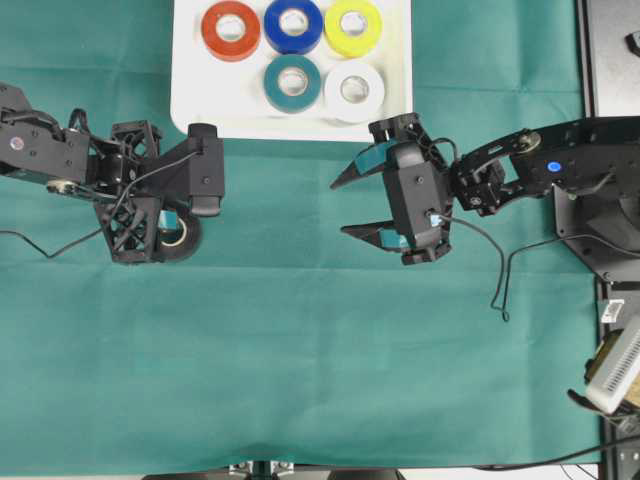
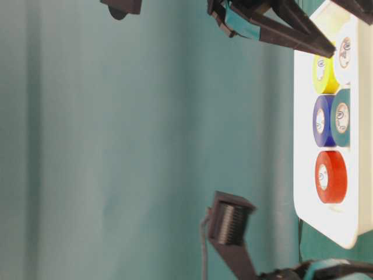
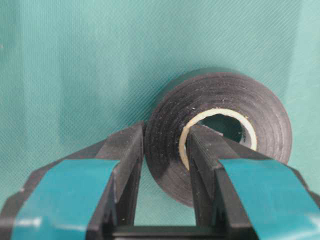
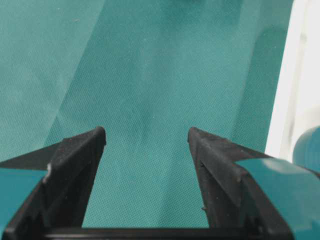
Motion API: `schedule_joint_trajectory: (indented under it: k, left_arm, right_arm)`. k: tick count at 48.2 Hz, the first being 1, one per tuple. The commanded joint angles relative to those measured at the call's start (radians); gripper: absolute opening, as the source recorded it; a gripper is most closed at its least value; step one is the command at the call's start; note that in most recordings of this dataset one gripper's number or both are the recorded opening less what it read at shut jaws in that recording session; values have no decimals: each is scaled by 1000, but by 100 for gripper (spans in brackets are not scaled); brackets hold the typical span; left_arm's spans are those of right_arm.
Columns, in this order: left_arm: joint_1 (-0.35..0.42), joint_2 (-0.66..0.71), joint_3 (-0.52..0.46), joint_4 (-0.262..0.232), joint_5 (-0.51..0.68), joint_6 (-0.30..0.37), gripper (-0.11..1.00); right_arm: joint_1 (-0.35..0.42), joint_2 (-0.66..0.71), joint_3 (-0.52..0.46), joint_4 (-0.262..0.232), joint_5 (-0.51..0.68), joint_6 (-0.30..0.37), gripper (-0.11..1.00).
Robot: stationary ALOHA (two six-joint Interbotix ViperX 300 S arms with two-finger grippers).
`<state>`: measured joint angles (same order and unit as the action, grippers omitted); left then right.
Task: Put the tape alternately from left to right into the white case.
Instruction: 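Lift the black tape and carry it into the tray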
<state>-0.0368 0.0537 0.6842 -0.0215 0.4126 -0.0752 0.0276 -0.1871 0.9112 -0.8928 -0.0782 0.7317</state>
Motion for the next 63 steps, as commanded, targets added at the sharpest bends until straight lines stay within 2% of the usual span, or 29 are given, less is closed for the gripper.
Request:
schedule_joint_trajectory:
  k: [1, 13, 28, 48, 63]
  left_arm:
    - [-15, -51, -41, -2, 18, 0, -4]
    - [-55, -109, -84, -2, 104, 2, -4]
    - [-51, -104, -101, 0, 103, 5, -4]
    - [31, -63, -156, 3, 49, 12, -4]
    - [100, -35, -192, 3, 49, 110, -4]
  right_arm:
    - [2, -9, -18, 3, -3, 0, 72]
    - [2, -8, -18, 3, -6, 2, 72]
    - [2, -9, -18, 3, -6, 2, 72]
    - [2, -9, -18, 3, -6, 0, 72]
    - [3, -8, -18, 3, -6, 0, 72]
